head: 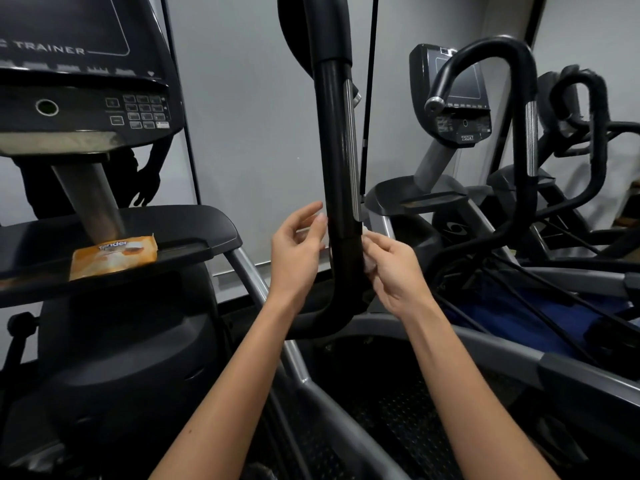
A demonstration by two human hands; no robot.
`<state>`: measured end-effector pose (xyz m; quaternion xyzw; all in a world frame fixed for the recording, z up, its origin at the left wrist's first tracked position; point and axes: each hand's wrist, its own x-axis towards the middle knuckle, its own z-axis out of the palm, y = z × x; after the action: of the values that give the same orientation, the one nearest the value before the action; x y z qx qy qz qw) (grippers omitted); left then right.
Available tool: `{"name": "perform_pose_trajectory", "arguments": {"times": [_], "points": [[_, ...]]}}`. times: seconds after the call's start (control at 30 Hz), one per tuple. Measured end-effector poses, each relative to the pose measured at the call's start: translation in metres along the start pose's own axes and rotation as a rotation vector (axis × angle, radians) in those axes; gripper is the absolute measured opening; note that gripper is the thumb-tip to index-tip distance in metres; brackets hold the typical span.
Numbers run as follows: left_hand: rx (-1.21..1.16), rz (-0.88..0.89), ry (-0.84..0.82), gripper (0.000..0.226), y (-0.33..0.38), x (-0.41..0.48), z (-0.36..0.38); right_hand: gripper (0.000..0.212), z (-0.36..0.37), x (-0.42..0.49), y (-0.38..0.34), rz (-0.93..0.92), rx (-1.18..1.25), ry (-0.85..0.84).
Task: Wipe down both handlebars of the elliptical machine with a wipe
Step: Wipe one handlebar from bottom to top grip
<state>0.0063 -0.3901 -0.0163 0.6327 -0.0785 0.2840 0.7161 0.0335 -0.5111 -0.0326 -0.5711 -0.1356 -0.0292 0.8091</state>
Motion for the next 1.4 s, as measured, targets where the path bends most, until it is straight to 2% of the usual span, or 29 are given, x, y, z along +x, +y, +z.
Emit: {"name": "perform_pose_trajectory", "arguments": {"times": [0.17,0.27,0.33,0.4,0.53,0.63,0.7,0.8,0.87,0.93,1.03,1.1,1.13,1.3,1.4], "points": [[-0.082,0.011,0.001,0.022,0.011,0.011,0.007,0.016,0.022,-0.019,-0.011,-0.423,-0.091,0.283],[-0.159,-0.006,-0.014,0.022,0.015,0.014,0.009,0.020,0.040,-0.019,-0.016,-0.798,-0.433,0.275],[-0.184,-0.016,-0.029,0.023,0.016,0.014,0.010,0.019,0.044,-0.009,-0.020,-0.927,-0.560,0.292],[-0.194,-0.019,-0.033,0.024,0.016,0.014,0.010,0.018,0.040,0.004,-0.031,-0.900,-0.500,0.310],[-0.174,-0.036,-0.023,0.028,0.016,0.014,0.010,0.018,0.027,0.014,-0.044,-0.524,-0.209,0.222],[-0.179,-0.030,-0.023,0.028,0.016,0.014,0.010,0.022,0.019,0.000,-0.021,-0.427,-0.209,0.243],[-0.173,-0.023,-0.025,0.027,0.016,0.014,0.010,0.024,0.016,-0.013,-0.004,-0.523,-0.274,0.299],[-0.166,-0.025,-0.025,0.025,0.014,0.015,0.009,0.021,0.025,-0.022,0.004,-0.840,-0.487,0.308],[-0.163,-0.033,-0.026,0.023,0.014,0.015,0.008,0.018,0.034,-0.017,-0.003,-0.968,-0.621,0.311],[-0.165,-0.033,-0.037,0.023,0.014,0.014,0.008,0.017,0.037,-0.004,-0.013,-0.930,-0.560,0.332],[-0.179,-0.006,-0.052,0.025,0.016,0.014,0.008,0.015,0.033,0.015,-0.031,-0.597,-0.225,0.282],[-0.177,-0.004,-0.052,0.025,0.016,0.014,0.008,0.013,0.029,0.018,-0.033,-0.474,-0.145,0.244],[-0.174,-0.007,-0.051,0.025,0.015,0.014,0.008,0.014,0.028,0.015,-0.031,-0.495,-0.169,0.247],[-0.168,-0.023,-0.039,0.025,0.015,0.014,0.008,0.024,0.028,-0.017,0.005,-0.887,-0.500,0.310],[-0.165,-0.026,-0.038,0.025,0.014,0.014,0.008,0.025,0.027,-0.011,0.000,-0.842,-0.444,0.288]]}}
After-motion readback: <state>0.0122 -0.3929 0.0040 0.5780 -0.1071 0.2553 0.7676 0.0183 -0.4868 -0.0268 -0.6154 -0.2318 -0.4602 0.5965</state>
